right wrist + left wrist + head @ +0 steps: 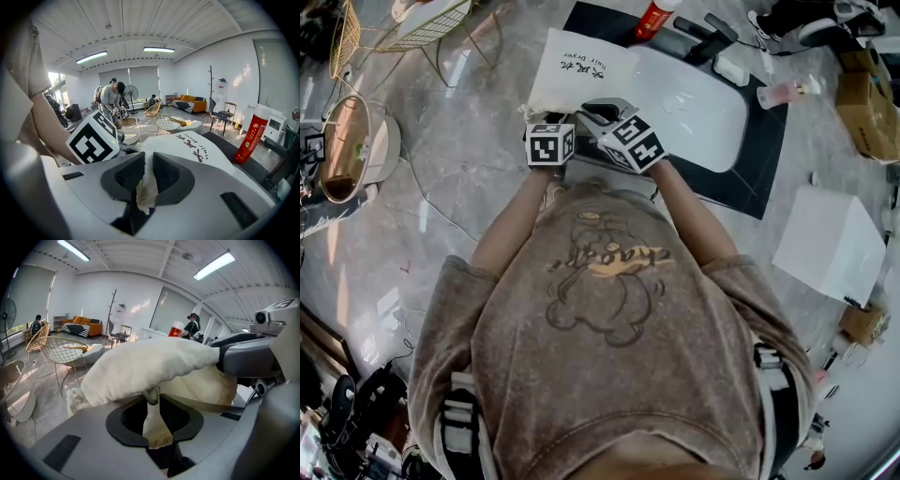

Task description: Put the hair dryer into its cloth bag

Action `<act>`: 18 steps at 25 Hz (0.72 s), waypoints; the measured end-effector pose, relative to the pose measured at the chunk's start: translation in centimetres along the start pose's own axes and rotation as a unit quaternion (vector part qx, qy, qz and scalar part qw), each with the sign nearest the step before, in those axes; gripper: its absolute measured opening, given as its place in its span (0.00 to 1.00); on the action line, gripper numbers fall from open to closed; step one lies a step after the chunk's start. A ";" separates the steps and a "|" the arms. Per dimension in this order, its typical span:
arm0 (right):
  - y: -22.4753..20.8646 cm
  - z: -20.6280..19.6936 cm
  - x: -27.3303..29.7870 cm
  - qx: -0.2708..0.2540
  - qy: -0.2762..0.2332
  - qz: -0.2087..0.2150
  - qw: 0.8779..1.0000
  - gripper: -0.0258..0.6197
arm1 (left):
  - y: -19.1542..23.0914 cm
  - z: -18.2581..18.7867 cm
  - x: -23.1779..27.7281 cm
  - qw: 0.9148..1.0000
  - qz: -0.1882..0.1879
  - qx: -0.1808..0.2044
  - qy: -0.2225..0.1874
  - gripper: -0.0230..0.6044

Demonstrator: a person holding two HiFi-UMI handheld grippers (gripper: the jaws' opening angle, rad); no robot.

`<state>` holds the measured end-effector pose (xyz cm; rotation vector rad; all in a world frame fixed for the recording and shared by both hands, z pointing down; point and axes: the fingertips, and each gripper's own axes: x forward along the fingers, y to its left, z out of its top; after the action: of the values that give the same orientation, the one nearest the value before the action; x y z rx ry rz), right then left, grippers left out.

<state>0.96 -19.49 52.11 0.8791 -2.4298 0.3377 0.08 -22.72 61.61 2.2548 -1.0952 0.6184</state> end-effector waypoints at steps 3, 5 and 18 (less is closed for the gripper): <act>0.1 -0.3 0.0 -0.001 0.002 0.000 1.000 0.13 | 0.4 -0.6 0.3 1.000 0.007 -0.007 0.007 0.18; 0.1 -0.5 0.1 0.000 0.003 0.000 1.000 0.13 | 0.6 -1.0 0.5 1.000 0.010 -0.014 0.011 0.18; 0.1 -0.7 0.5 0.003 0.007 0.008 1.000 0.13 | 0.9 -1.2 -1.4 0.999 0.035 -0.030 0.001 0.18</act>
<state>0.88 -19.41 52.92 0.8587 -2.4251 0.3569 -1.66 -21.62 61.87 2.1727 -1.1808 0.6081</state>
